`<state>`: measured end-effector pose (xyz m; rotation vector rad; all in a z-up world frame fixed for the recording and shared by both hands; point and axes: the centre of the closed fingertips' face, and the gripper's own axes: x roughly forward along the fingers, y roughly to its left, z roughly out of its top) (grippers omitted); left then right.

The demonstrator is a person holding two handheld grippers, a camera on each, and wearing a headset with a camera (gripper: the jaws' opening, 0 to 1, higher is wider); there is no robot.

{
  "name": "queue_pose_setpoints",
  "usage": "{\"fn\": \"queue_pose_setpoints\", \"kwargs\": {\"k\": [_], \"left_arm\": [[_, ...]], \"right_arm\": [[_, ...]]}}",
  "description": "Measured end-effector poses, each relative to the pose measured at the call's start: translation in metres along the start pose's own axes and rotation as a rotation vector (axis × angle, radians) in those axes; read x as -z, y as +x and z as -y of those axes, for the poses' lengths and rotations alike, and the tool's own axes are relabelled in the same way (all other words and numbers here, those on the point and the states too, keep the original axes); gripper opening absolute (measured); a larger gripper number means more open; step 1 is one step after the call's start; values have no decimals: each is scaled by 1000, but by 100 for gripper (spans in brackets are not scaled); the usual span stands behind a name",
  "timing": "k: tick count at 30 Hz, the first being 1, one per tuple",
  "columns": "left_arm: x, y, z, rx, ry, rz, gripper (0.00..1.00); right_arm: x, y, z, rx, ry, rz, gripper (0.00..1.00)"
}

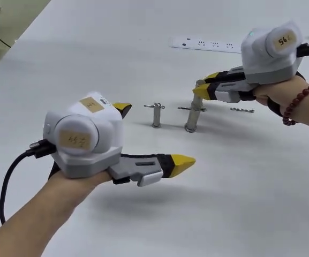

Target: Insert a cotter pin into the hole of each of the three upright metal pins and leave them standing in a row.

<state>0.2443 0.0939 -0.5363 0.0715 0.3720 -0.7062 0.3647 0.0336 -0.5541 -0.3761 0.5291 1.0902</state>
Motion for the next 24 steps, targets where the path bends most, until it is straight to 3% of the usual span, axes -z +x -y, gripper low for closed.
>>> {"fn": "queue_pose_setpoints", "kwargs": {"k": [10, 16, 24], "left_arm": [[1, 2, 4, 15, 10, -2, 98], [1, 2, 4, 14, 15, -6, 98], [0, 1, 6, 15, 19, -5, 98]], "right_arm": [[19, -22, 7, 8, 5, -11, 8], [27, -34, -1, -8, -5, -16, 8], [33, -48, -22, -28, -20, -24, 8]]}}
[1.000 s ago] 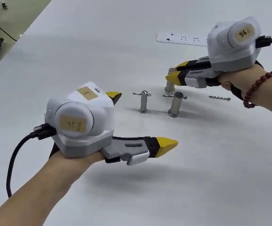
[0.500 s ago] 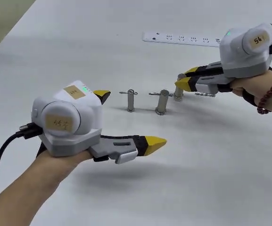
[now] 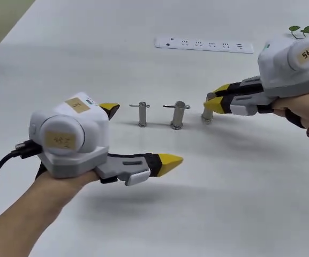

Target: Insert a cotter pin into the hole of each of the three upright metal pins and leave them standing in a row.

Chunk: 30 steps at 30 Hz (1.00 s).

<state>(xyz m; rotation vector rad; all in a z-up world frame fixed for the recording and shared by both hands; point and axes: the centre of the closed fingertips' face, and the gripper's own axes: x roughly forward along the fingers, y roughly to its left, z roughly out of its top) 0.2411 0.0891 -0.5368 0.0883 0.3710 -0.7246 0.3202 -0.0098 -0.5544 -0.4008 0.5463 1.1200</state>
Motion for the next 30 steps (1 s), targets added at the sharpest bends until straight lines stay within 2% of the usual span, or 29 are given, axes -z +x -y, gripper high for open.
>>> {"fn": "queue_pose_setpoints", "kwargs": {"k": [16, 22, 30], "left_arm": [[2, -3, 0, -7, 6, -5, 98], [3, -3, -1, -10, 5, -9, 98], [3, -4, -2, -16, 1, -7, 98]], "right_arm": [[5, -3, -45, -76, -30, 1, 8], [5, 0, -55, -98, -41, 3, 8], [5, 3, -61, -118, -44, 11, 8]]}}
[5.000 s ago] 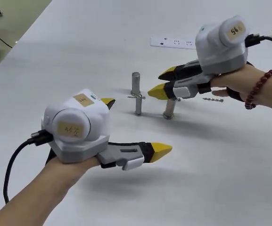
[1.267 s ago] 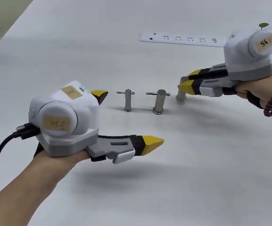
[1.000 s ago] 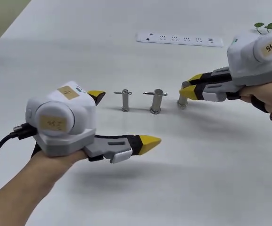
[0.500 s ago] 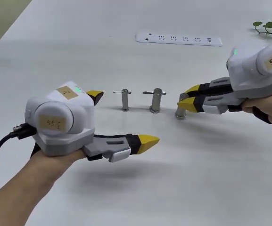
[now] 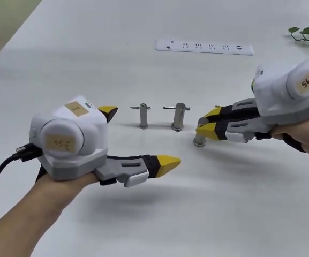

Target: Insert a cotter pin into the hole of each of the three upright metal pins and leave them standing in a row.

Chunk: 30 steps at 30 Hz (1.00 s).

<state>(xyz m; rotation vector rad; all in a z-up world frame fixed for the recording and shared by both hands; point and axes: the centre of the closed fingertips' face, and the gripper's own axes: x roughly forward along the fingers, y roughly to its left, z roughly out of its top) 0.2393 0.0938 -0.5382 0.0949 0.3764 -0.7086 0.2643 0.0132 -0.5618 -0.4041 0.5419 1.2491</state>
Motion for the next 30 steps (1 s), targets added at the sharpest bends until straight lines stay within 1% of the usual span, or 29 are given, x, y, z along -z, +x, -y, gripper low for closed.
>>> {"fn": "queue_pose_setpoints", "kwargs": {"k": [10, 20, 22, 24, 30], "left_arm": [[2, 0, -2, -1, -3, -1, 98], [3, 1, -2, 1, -2, -4, 98], [3, 1, -3, 0, -2, -3, 98], [3, 1, -3, -1, -3, -2, 98], [2, 0, -3, -3, -3, 0, 98]], "right_arm": [[1, 2, -3, -17, -10, 10, 8], [1, 2, -4, -28, -27, 7, 9], [2, 3, -4, -27, -32, -1, 10], [5, 3, -6, -29, -35, -16, 14], [5, 1, -8, -38, -32, -13, 17]]}}
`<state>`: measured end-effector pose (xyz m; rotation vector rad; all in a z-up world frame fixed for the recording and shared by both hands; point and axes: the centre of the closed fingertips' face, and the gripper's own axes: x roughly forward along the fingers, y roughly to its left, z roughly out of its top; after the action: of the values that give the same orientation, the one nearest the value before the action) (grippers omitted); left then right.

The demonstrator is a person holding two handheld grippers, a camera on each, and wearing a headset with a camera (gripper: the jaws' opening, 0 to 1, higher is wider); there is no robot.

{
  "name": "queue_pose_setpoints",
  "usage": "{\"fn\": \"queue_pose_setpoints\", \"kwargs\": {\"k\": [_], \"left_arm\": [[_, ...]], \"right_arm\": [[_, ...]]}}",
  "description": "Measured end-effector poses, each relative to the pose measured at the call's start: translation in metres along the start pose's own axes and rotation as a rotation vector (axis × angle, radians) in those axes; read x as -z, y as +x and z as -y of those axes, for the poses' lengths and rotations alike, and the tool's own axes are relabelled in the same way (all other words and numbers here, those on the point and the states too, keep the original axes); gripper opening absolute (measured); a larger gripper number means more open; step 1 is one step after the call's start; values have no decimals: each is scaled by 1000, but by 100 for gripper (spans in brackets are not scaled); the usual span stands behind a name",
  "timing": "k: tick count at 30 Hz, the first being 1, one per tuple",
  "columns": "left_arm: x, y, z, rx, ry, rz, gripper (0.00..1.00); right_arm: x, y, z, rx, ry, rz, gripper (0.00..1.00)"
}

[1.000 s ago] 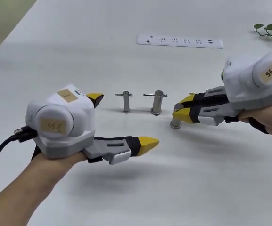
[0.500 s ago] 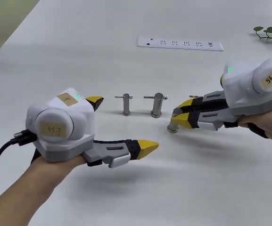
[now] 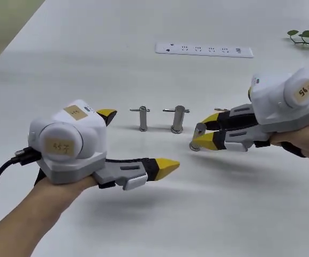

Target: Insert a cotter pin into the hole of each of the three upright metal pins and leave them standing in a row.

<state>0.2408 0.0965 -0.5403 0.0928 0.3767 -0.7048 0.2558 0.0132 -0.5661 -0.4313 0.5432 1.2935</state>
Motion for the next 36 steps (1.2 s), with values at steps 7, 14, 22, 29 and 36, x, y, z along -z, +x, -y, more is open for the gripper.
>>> {"fn": "queue_pose_setpoints", "kwargs": {"k": [7, 14, 22, 29, 36], "left_arm": [[-1, 0, 0, -1, 0, 2, 98], [-1, -1, -4, -18, -2, 5, 98], [-2, -3, -6, -30, -8, 7, 96], [-2, -4, -9, -41, -15, 6, 95], [-3, -2, -8, -40, -13, 9, 93]], "right_arm": [[-2, -12, 6, 0, 25, 4, 22], [5, -27, 27, 38, 67, -26, 22], [23, -43, 59, 115, 102, -97, 20], [37, -47, 81, 161, 120, -173, 16], [47, -46, 100, 184, 112, -241, 14]]}}
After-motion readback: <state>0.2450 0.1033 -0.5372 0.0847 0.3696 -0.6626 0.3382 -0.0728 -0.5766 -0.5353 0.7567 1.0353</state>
